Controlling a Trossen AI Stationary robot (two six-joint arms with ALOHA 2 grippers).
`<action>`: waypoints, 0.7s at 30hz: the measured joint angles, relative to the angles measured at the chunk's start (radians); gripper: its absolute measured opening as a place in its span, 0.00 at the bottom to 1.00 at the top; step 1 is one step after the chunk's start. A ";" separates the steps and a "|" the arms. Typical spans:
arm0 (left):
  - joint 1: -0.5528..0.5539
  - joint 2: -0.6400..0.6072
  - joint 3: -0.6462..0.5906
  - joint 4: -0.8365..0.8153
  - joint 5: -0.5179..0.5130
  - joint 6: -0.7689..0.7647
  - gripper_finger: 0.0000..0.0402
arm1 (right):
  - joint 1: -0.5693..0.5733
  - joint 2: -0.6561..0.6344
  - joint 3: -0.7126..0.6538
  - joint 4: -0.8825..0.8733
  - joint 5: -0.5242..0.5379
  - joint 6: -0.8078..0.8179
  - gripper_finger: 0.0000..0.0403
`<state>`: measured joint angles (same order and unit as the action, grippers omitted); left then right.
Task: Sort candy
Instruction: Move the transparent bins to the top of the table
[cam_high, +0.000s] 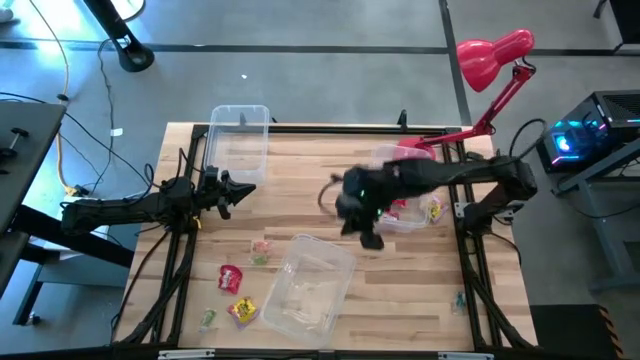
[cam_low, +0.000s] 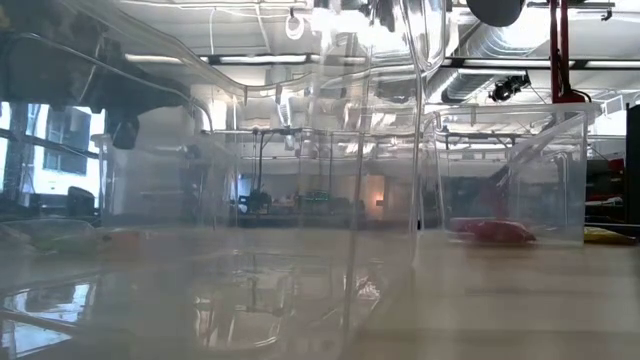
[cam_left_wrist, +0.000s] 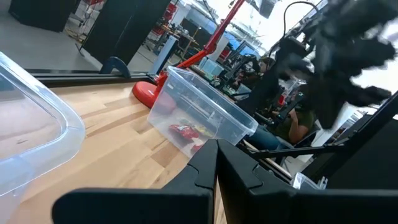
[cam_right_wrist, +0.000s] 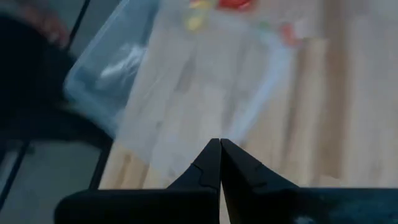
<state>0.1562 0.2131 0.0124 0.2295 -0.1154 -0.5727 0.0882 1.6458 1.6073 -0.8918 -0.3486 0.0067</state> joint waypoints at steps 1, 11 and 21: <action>0.000 0.000 0.000 0.000 0.000 0.000 0.00 | 0.018 0.017 0.000 0.000 0.000 -0.014 0.00; 0.000 0.000 0.000 0.000 0.000 0.000 0.00 | 0.062 0.205 -0.002 0.138 0.010 -0.059 0.00; 0.000 0.000 0.000 0.000 0.000 0.000 0.00 | 0.030 0.240 0.000 0.095 0.320 -0.060 0.00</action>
<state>0.1562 0.2131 0.0124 0.2294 -0.1154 -0.5724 0.1183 1.8854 1.6073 -0.7967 -0.0284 -0.0530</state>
